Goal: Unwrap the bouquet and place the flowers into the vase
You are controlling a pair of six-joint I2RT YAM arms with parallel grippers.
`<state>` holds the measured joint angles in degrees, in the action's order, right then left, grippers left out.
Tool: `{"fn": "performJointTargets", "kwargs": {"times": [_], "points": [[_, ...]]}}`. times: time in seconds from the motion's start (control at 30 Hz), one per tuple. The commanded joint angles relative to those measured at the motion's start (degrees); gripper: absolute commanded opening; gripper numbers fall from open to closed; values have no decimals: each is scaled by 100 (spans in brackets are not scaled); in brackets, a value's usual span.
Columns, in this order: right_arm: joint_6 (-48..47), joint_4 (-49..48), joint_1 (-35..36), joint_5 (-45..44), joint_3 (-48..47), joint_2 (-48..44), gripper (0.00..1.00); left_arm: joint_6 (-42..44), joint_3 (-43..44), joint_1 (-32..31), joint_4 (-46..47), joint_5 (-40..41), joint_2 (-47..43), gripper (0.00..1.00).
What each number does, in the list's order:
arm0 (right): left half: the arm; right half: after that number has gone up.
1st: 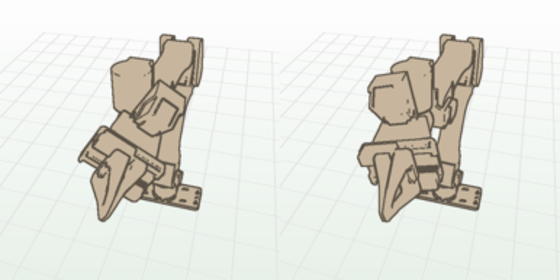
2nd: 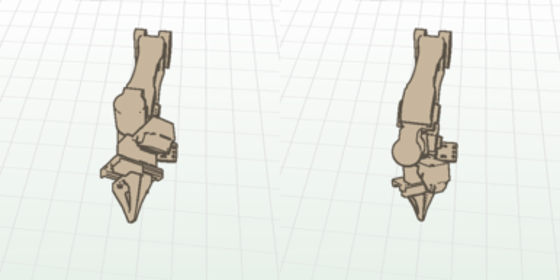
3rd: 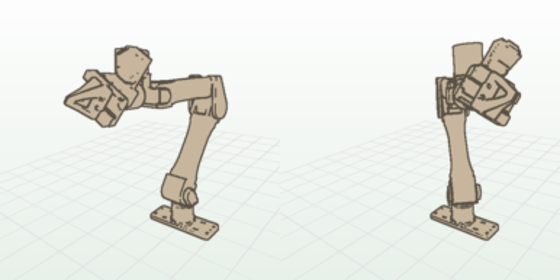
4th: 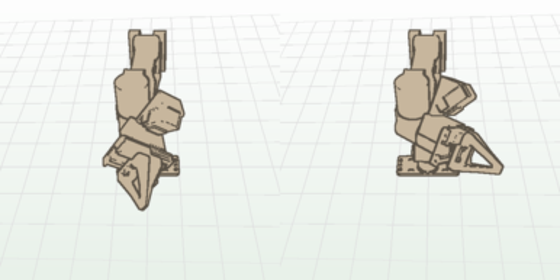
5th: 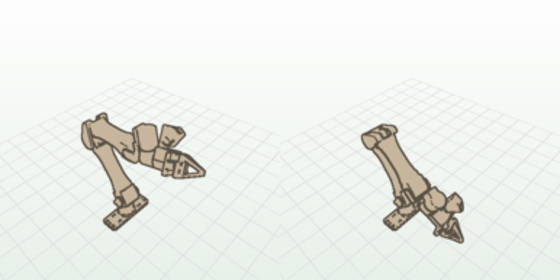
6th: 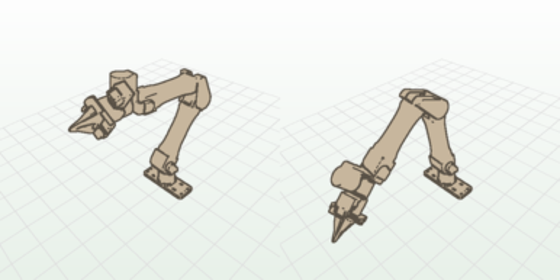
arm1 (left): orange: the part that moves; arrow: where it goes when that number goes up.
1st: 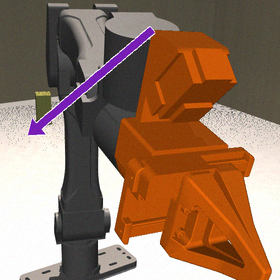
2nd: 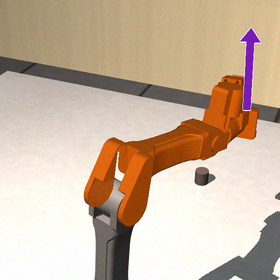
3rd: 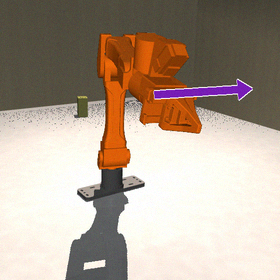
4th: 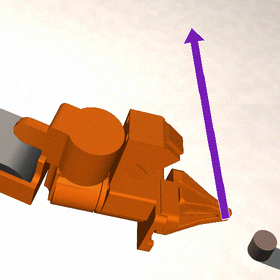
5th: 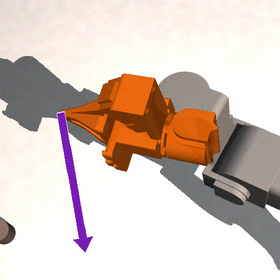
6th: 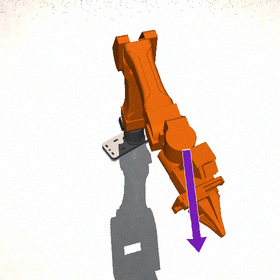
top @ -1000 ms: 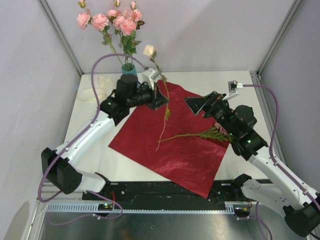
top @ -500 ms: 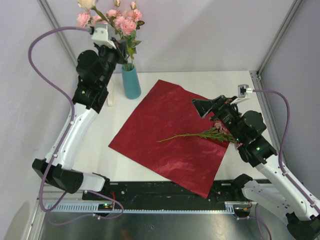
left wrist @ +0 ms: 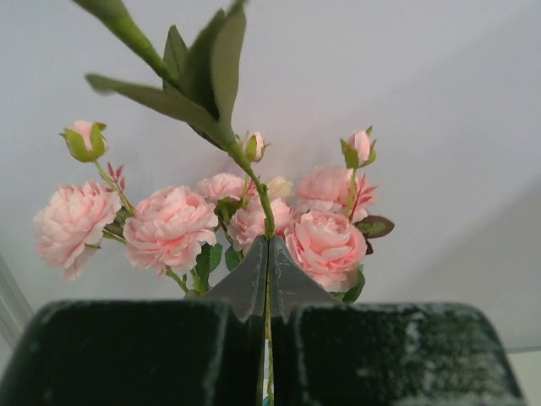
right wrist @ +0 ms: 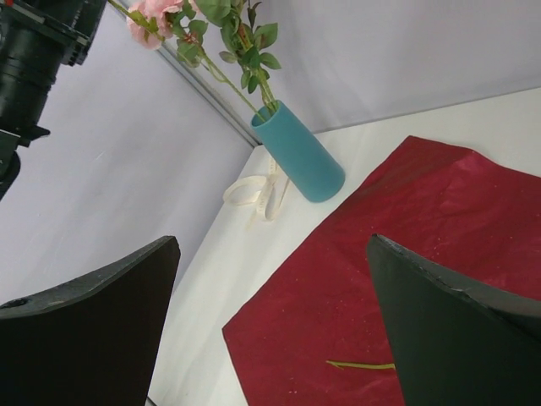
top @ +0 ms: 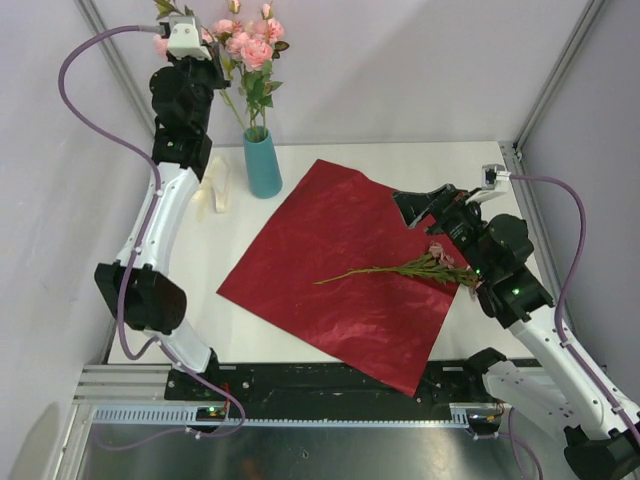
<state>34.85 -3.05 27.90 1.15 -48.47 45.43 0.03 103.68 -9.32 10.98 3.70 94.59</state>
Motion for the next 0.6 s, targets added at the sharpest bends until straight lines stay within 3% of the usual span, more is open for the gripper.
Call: {"fn": "performJointTargets", "kwargs": {"times": [0.0, 0.17, 0.57], "points": [[-101, -56, -169, 160, -124, -65, 99, 79, 112, 85, 532, -289, 237, 0], [-55, -90, -293, 275, -50, -53, 99, 56, -81, 96, 819, -686, 560, 0], [32, 52, -537, 440, 27, -121, 99, -43, -576, 143, 940, -663, 1243, 0]]}}
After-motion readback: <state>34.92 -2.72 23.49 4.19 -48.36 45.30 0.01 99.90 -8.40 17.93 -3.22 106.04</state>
